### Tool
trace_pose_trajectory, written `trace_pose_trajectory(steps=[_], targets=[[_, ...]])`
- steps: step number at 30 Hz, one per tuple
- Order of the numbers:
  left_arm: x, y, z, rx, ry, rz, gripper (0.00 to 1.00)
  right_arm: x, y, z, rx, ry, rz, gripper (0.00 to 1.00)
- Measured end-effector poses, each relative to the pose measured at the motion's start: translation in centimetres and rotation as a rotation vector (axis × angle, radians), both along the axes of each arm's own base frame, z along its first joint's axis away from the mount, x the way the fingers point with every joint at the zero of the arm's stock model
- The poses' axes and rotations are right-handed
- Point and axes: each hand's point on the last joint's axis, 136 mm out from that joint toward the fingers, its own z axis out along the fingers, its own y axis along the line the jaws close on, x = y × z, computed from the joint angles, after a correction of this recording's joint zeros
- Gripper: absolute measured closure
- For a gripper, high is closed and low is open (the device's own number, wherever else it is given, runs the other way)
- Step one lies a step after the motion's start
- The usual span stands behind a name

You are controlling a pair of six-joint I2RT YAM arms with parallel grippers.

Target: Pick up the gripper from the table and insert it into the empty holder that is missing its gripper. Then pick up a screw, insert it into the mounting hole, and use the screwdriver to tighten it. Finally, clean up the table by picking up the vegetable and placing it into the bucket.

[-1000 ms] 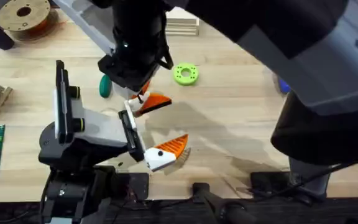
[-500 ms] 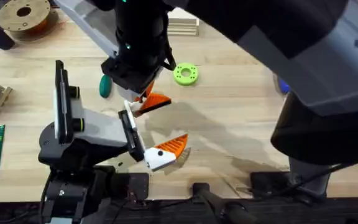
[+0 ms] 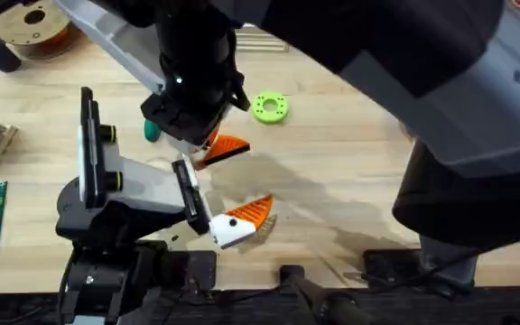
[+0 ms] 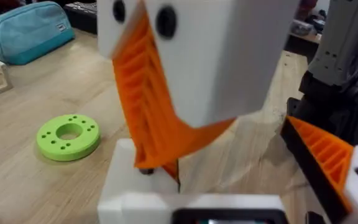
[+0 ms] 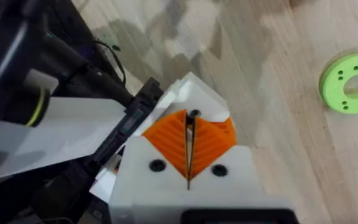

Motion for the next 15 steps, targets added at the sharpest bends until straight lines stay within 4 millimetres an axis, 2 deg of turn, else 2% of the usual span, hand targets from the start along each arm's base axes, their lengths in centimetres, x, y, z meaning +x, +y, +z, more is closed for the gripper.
trace_pose_trajectory(steps=[15], targets=[[0.01,0.01,0.0,0.0,0.0,0.001,0.015,0.22,-0.12,0.02,0.005,0.01,-0.009,0.996]])
